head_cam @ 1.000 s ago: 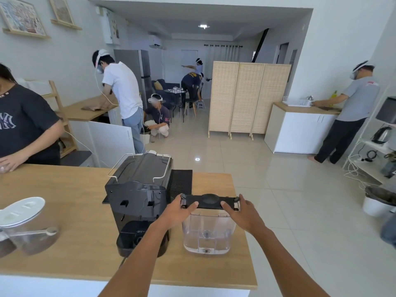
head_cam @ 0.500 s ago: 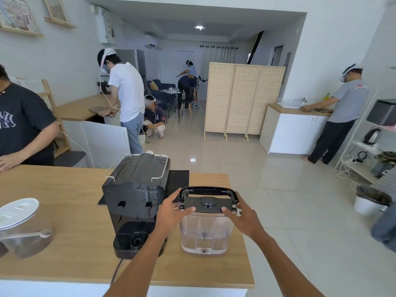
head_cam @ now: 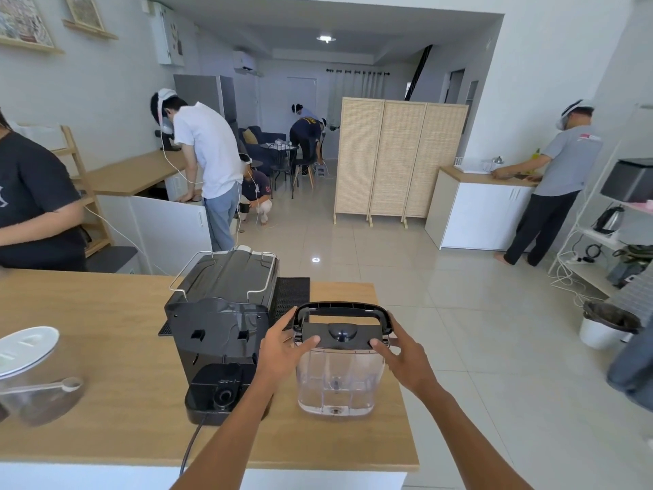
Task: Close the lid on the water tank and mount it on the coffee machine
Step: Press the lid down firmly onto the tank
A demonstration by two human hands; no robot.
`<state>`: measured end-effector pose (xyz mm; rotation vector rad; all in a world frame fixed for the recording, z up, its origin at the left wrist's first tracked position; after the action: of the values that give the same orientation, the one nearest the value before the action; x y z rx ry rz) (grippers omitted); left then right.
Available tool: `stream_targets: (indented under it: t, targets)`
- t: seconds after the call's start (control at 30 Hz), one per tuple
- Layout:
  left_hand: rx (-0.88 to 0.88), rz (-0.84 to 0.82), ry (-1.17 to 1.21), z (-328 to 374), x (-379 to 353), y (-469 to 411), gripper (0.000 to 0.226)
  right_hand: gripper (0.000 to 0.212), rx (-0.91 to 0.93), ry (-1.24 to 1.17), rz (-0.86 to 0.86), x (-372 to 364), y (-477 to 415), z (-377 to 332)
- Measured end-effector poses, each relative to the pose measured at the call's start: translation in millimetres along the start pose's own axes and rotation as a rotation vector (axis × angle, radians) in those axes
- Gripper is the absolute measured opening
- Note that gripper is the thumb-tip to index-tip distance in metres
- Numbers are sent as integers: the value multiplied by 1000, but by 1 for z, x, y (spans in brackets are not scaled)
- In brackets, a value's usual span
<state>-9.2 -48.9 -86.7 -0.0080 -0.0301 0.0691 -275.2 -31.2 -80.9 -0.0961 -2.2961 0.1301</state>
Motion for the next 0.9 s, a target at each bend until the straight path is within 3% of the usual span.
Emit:
stream_targets:
  t: [0.1, 0.33, 0.63, 0.9]
  targets:
    - [19, 59, 46, 2, -1, 0, 87, 82, 4, 4, 0, -1, -4, 5]
    - [-26, 156, 185, 7, -3, -2, 68, 69, -37, -12, 13, 9, 3, -13]
    - [-125, 189, 23, 20, -4, 3, 54, 63, -58, -25, -26, 17, -10, -23]
    - [-176, 190, 124, 19, -6, 4, 40, 64, -126, -26, -79, 16, -20, -35]
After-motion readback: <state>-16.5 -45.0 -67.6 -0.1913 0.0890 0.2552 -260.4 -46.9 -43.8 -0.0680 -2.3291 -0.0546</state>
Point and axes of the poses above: each hand's wrist, its own y-axis away from the middle knuckle, its own x-axis out of the back of the hand, z = x × y, the point moved 5 cm from there along -y, towards the middle knuckle, and after that the axes turned 13 degrees about y, right-handed, at the moved point
